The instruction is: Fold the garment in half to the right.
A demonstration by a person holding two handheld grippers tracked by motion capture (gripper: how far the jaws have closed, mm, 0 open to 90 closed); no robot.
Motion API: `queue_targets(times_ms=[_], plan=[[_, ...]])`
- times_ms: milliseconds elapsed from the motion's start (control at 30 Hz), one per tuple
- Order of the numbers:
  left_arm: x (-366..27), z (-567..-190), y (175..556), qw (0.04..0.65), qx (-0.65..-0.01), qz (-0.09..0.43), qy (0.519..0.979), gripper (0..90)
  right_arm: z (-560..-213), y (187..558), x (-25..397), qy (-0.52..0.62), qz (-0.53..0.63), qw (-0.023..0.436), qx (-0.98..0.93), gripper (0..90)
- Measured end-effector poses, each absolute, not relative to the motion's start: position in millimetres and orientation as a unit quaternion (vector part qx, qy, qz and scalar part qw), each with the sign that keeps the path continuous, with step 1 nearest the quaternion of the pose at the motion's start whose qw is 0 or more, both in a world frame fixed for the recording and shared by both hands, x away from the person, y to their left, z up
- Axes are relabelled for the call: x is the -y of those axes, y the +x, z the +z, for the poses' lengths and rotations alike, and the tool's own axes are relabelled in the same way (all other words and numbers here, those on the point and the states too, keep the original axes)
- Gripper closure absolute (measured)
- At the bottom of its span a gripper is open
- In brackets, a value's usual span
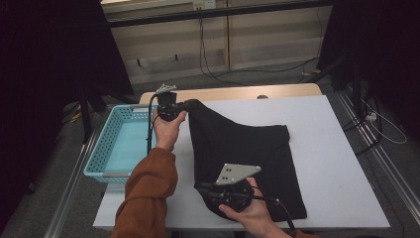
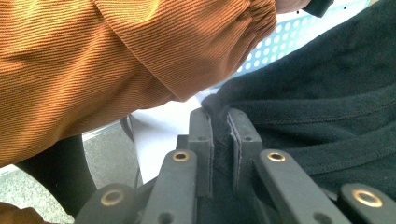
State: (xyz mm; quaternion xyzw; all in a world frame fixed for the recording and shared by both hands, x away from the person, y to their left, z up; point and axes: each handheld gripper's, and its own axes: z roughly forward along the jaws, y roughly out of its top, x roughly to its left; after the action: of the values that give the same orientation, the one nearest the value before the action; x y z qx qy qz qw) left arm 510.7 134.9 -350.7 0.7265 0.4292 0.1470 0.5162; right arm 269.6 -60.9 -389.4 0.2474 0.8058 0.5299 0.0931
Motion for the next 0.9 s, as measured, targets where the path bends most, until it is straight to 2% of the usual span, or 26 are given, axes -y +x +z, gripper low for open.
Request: queue_targets(times_ms=[900], plan=[[-168.1, -327.0, 511.3, 0.525, -0.44, 0.168, 0.709, 86.4, -365.0, 276.3, 34.8, 0.217, 0.55, 0.098, -0.801, 82.5]])
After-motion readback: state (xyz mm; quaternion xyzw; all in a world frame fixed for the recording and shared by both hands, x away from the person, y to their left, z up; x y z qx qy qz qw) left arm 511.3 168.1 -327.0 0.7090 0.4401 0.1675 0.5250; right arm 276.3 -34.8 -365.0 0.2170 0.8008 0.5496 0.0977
